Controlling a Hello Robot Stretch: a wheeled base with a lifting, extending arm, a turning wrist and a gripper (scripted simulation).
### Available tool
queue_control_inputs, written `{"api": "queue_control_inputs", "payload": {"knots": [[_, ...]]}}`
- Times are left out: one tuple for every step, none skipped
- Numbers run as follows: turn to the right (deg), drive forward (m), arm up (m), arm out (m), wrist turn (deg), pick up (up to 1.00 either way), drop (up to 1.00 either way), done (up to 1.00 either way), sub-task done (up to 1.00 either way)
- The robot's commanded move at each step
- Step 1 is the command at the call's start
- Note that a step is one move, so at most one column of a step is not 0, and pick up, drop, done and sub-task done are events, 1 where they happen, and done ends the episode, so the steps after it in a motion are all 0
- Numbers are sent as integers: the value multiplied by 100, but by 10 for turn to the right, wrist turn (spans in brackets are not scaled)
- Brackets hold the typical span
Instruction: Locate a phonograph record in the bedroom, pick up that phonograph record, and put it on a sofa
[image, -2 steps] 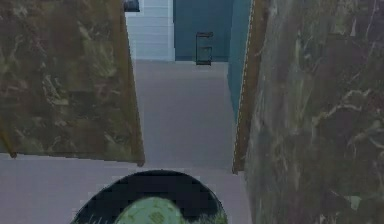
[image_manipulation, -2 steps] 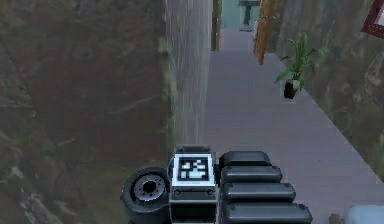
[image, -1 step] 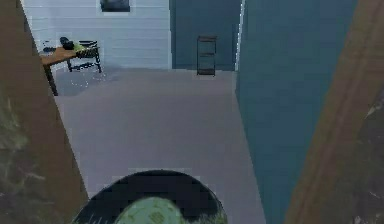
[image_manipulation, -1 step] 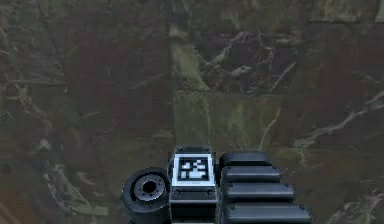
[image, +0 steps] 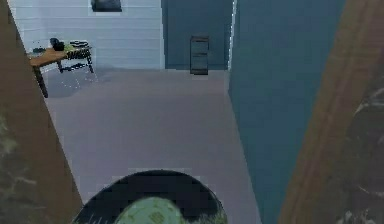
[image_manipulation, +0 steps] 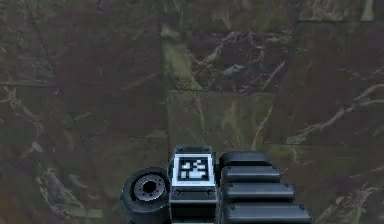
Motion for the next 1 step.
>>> {"api": "queue_control_inputs", "payload": {"knots": [[-90,0,0,0,0,0,0,0,0]]}}
